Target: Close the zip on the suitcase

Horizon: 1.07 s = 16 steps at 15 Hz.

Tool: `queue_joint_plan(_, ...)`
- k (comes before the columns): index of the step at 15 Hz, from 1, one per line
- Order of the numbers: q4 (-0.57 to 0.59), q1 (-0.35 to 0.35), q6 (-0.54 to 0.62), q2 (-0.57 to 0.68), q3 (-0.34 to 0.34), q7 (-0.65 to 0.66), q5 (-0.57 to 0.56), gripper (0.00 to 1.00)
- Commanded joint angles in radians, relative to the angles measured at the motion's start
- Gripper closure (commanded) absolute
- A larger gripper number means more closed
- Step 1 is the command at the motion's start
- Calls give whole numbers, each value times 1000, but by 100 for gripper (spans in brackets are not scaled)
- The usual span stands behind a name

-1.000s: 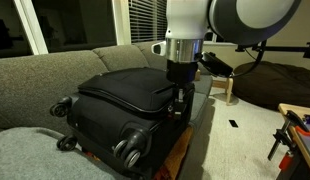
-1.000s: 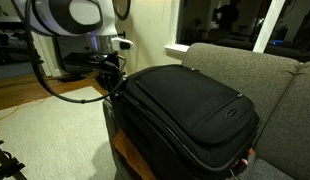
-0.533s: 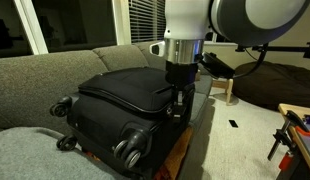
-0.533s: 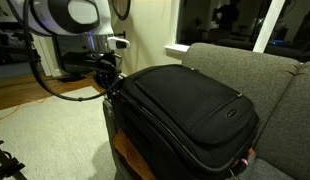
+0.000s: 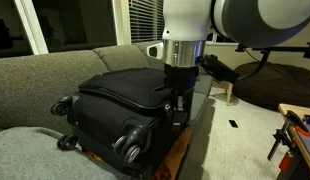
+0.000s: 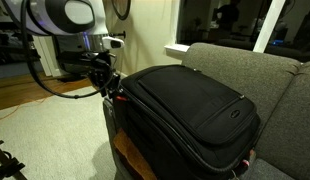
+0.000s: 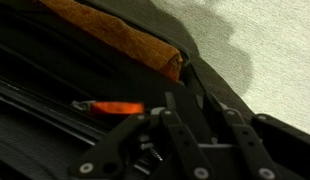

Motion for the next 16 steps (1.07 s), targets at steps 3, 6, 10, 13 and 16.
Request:
queue_joint_plan(3,-14,65,13,-2,2,88,-22,19)
queue_joint_plan(6,0,56,-2,5,12,49,2,25)
queue_joint_plan(10,0,56,-2,5,12,49,2,19)
queue_joint_plan(13,0,56,-2,5,12,49,2,19)
queue_joint_plan(16,0,56,-2,5,12,49,2,19)
